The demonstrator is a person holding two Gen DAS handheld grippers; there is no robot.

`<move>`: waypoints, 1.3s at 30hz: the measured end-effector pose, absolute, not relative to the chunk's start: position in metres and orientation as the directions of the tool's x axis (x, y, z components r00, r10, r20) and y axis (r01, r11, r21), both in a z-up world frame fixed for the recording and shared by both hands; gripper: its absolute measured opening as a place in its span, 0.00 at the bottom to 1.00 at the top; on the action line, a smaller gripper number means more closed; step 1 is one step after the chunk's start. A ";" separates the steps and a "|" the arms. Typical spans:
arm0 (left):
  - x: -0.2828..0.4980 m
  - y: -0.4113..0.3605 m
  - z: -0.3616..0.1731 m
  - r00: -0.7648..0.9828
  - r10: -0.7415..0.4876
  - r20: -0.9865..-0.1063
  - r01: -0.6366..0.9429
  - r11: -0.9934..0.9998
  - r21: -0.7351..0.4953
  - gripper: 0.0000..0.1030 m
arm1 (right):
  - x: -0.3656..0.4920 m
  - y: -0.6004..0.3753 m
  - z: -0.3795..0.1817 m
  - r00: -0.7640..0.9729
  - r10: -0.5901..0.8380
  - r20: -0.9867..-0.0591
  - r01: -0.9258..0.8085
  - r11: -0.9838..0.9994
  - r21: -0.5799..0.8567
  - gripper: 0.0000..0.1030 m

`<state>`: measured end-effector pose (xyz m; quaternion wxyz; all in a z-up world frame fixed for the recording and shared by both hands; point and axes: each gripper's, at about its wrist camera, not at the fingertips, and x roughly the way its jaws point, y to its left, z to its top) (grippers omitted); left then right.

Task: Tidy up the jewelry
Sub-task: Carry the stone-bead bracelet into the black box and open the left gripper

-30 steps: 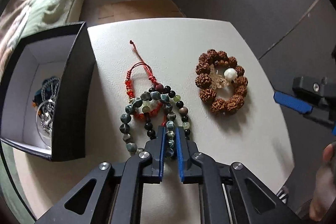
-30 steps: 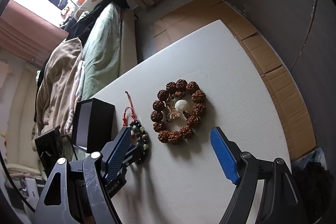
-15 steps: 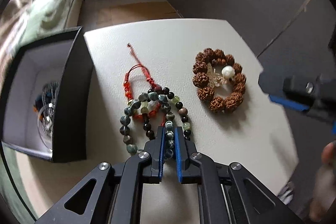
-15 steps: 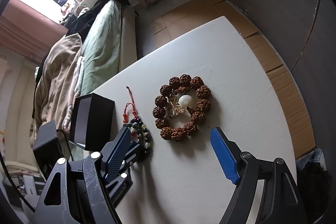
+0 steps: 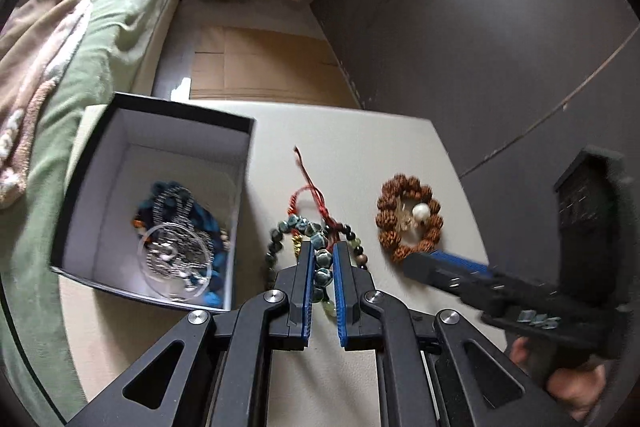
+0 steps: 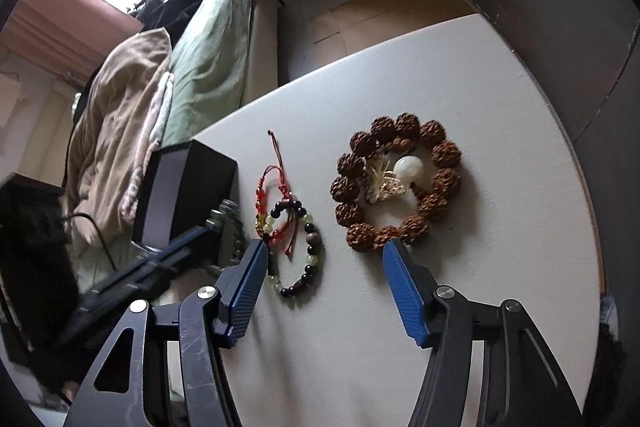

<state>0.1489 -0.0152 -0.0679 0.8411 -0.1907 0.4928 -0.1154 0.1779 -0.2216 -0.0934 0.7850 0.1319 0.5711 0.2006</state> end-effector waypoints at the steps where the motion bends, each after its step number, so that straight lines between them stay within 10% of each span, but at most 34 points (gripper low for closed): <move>1: 0.148 -0.010 -0.066 0.491 -0.397 -0.775 0.001 0.890 -0.456 0.09 | 0.179 -0.218 -0.096 0.261 0.464 -0.846 -0.167 0.885 0.434 0.49; 18: 0.124 0.053 -0.014 0.613 -0.435 -0.660 -0.015 0.828 -0.560 0.09 | 0.190 -0.162 -0.119 0.281 0.294 -0.914 -0.257 0.940 0.223 0.12; 35: 0.137 0.085 -0.026 0.626 -0.459 -0.630 -0.059 0.778 -0.625 0.11 | 0.173 -0.163 -0.062 0.360 0.487 -0.796 -0.314 0.867 0.388 0.11; 38: 0.143 0.086 -0.025 0.616 -0.425 -0.663 -0.082 0.803 -0.591 0.42 | 0.171 -0.161 -0.046 0.385 0.531 -0.755 -0.334 0.843 0.422 0.11; 39: 0.143 0.087 -0.023 0.625 -0.411 -0.664 -0.086 0.809 -0.581 0.75 | 0.170 -0.160 -0.040 0.396 0.543 -0.741 -0.342 0.836 0.429 0.11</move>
